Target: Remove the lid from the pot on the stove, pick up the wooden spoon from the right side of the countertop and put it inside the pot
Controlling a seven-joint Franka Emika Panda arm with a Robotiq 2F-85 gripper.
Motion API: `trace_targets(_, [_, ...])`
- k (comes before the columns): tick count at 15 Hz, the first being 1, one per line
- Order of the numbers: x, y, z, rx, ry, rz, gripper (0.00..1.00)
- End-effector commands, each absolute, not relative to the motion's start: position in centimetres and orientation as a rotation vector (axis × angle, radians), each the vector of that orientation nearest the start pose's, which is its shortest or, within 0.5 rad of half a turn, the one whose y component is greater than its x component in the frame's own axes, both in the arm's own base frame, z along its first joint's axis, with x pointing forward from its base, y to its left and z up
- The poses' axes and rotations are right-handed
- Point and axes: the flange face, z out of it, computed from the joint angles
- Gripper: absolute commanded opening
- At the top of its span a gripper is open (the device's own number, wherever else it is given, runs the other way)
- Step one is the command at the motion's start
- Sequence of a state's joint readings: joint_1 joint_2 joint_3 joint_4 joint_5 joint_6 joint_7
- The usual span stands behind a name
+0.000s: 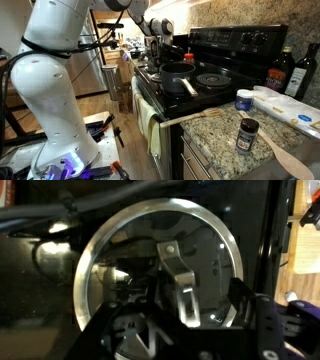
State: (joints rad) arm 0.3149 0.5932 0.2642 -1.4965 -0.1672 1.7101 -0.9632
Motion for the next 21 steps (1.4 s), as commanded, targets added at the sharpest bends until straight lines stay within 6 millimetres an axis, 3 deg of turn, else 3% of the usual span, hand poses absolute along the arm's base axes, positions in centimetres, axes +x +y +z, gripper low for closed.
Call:
trace_targets(1, [57.4,32.9,33.0,2.339,2.069,-0.367,0.99])
trace_targets(6, [55.9,32.6,36.4,2.454,1.841,-0.049,1.00])
trace_targets(8, [53.9,31.6,38.1,2.508,1.721,-0.019,1.00])
trace_targets(12, [49.3,28.2,42.8,2.669,1.414,-0.055,1.00])
trace_targets(16, [45.7,22.8,48.9,2.817,1.127,-0.128,1.00])
trace_targets(17, [48.1,25.7,46.7,2.748,1.250,-0.114,1.00])
trace_targets(19, [47.5,24.7,48.6,2.756,1.224,-0.086,1.00])
trace_targets(21, [47.6,25.2,47.6,2.751,1.239,-0.107,1.00])
